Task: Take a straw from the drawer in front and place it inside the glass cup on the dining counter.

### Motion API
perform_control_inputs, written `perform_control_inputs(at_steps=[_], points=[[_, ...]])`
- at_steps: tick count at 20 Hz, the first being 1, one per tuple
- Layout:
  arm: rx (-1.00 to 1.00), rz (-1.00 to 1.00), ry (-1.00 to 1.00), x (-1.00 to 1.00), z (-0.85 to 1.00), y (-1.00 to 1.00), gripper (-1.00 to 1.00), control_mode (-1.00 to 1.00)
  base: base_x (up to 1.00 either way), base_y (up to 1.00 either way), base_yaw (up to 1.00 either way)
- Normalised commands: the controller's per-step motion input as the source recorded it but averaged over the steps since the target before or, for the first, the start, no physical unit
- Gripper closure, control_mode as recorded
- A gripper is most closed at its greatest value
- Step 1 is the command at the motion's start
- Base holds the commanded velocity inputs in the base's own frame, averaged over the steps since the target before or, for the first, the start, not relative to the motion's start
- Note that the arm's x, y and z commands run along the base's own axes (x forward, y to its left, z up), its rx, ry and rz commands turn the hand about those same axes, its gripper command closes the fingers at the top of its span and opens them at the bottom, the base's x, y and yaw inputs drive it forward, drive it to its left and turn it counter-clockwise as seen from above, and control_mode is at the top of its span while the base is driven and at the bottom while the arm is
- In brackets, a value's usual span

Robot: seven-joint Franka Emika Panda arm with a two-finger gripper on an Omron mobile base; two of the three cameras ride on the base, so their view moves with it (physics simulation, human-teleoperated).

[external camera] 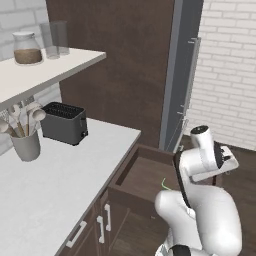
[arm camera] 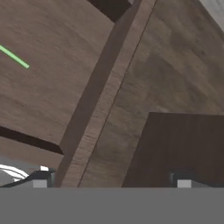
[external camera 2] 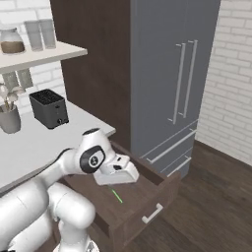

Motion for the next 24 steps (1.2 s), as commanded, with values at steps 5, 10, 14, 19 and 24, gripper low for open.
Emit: perform_control_inputs(at_steps=[5,10,14,19,24], points=[[0.01,0.00,0.30,0.38,0.61,0.27,-1.00,-1.00,0.00,0.00,0.00],[0.12,-0.01,0.02,0.69,0.09,0.27,-1.00,-1.00,0.00,0.00,0.00],[0.19,-0.01,0.02,0.72,-0.09,0.16,-1.00,-1.00,0.00,0.00,0.00],[0.08,-0.11,0.00,0.54,-0.67,0.19,-1.00,-1.00,0.00,0.00,0.00],[0.04,-0.11,-0.02,0.36,-0.81,0.00,-1.00,-1.00,0.00,0.00,0.00]])
